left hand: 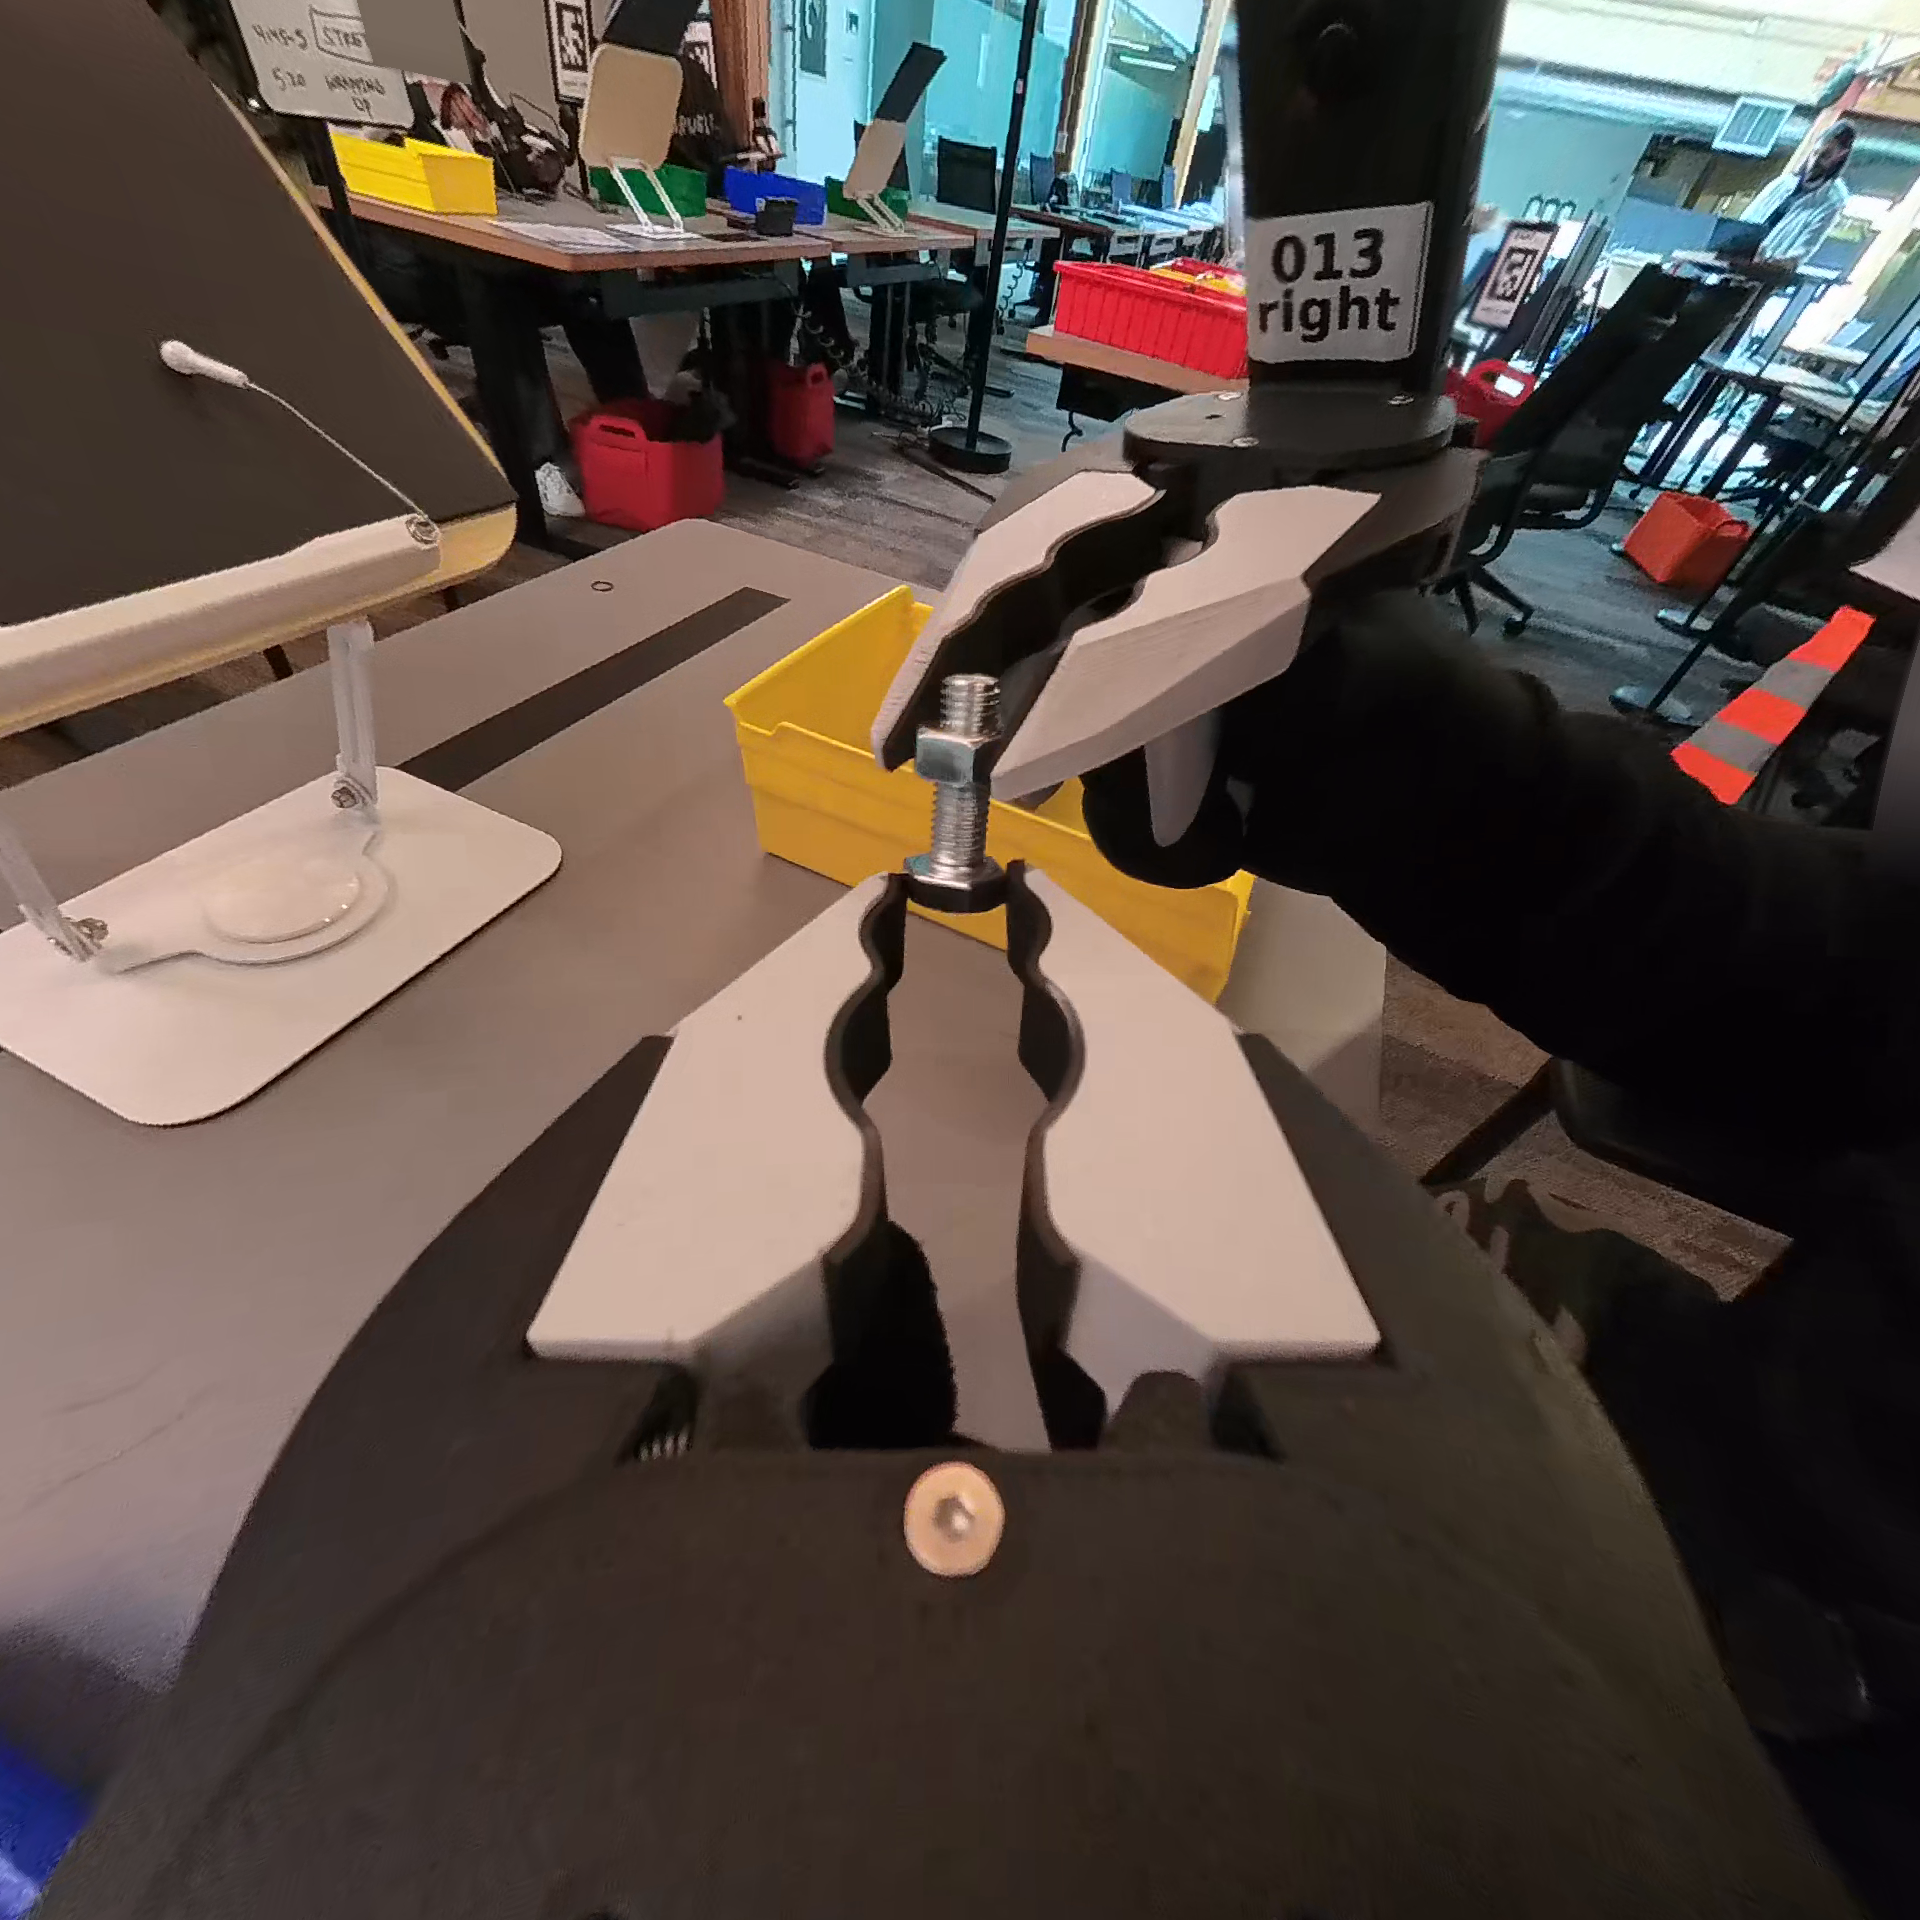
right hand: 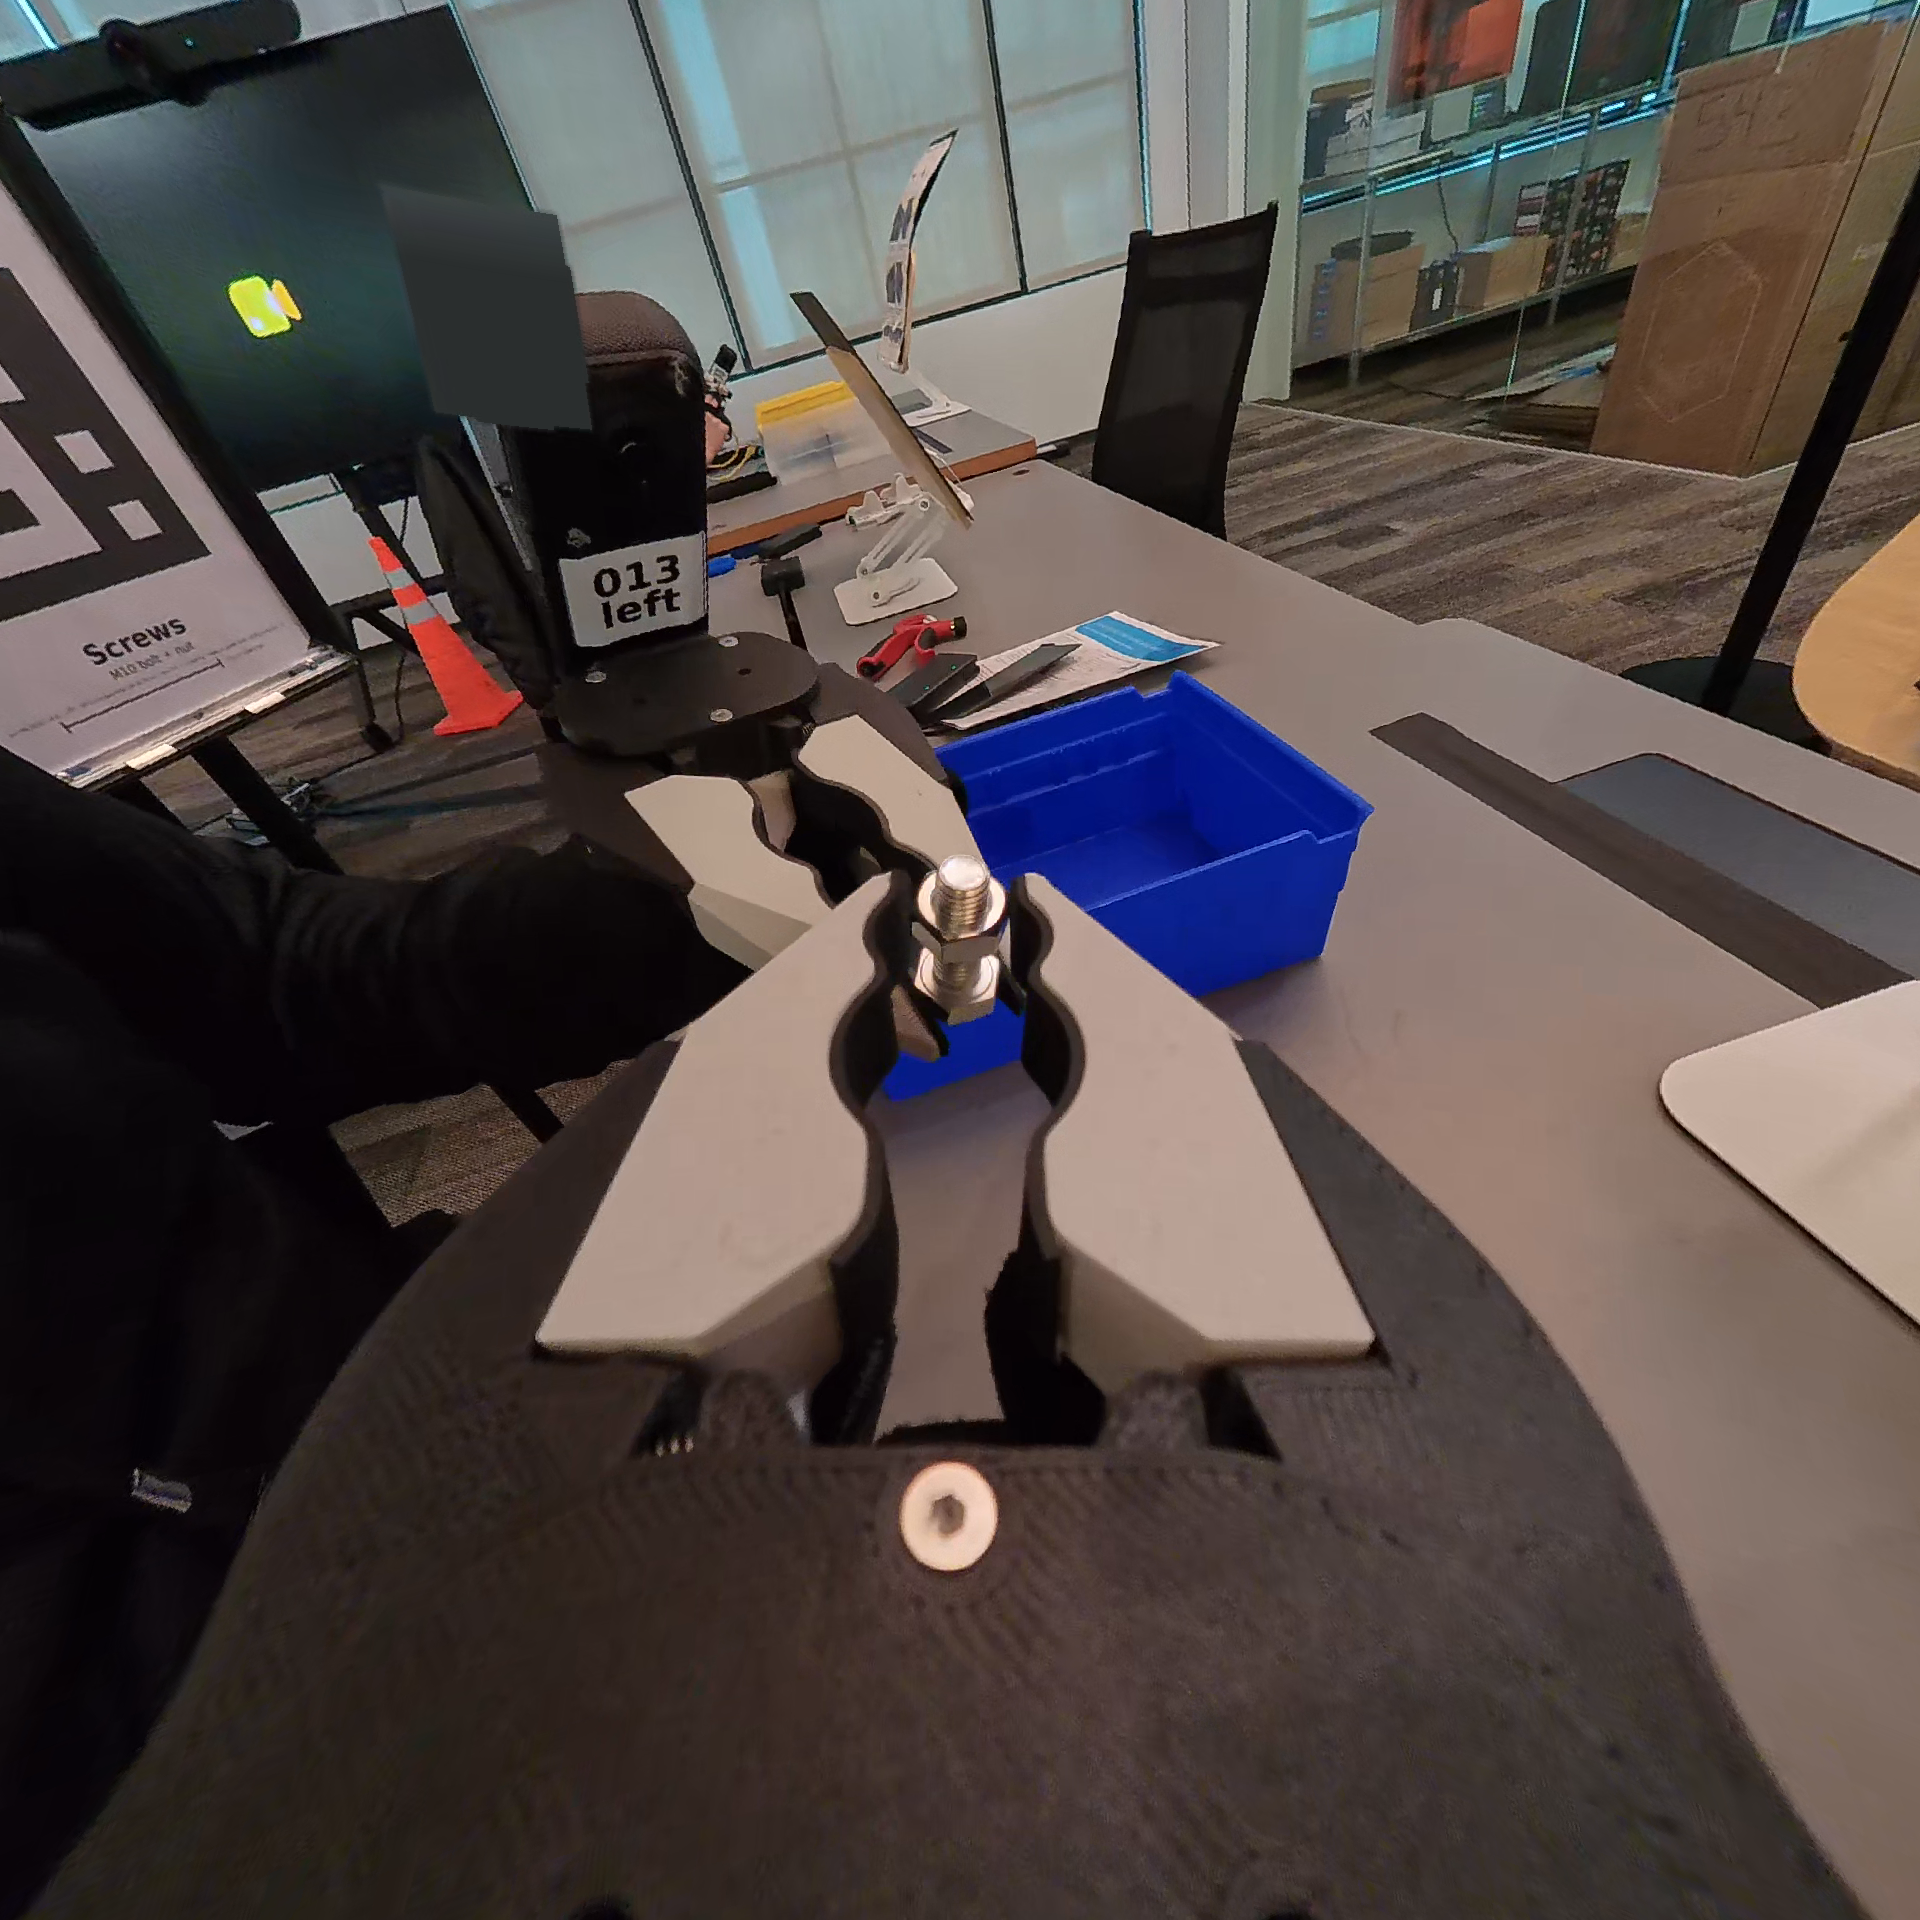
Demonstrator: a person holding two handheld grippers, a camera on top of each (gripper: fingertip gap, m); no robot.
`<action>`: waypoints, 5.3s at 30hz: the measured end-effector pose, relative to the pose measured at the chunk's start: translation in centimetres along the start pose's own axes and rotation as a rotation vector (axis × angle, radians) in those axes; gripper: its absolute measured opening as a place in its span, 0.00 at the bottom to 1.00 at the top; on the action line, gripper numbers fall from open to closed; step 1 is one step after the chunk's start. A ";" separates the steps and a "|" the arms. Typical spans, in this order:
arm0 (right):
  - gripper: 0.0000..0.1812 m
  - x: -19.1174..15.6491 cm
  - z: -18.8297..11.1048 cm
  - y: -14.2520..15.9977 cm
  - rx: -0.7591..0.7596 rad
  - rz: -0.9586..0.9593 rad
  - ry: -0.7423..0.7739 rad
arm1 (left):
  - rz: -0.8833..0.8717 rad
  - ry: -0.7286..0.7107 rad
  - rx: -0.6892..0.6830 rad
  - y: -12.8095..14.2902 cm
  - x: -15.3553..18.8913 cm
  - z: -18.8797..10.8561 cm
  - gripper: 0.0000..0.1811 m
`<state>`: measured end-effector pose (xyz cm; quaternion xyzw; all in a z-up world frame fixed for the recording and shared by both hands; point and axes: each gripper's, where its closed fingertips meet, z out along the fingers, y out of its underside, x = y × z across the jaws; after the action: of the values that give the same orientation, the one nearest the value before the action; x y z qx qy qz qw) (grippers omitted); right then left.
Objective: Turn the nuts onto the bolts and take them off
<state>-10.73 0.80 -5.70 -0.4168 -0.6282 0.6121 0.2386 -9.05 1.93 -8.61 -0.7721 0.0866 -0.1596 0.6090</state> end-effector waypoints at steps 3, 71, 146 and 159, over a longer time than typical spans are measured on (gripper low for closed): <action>0.09 0.0 0.0 0.0 -0.001 -0.002 0.007 | 0.000 0.002 0.017 0.0 0.0 0.0 0.09; 0.49 -0.2 0.4 -3.1 0.242 0.030 -0.019 | -0.233 0.416 0.294 -2.6 3.7 -2.0 0.08; 0.50 -0.6 -1.3 -4.4 0.290 0.059 -0.032 | -0.147 0.367 0.301 -3.6 4.6 -2.4 0.08; 0.50 -0.8 -1.5 -4.3 0.290 0.047 -0.050 | -0.150 0.362 0.303 -3.6 4.4 -2.4 0.08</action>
<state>-10.13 1.42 -1.15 -0.3770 -0.5289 0.7121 0.2664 -6.02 -0.84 -3.97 -0.6349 0.1119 -0.3513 0.6790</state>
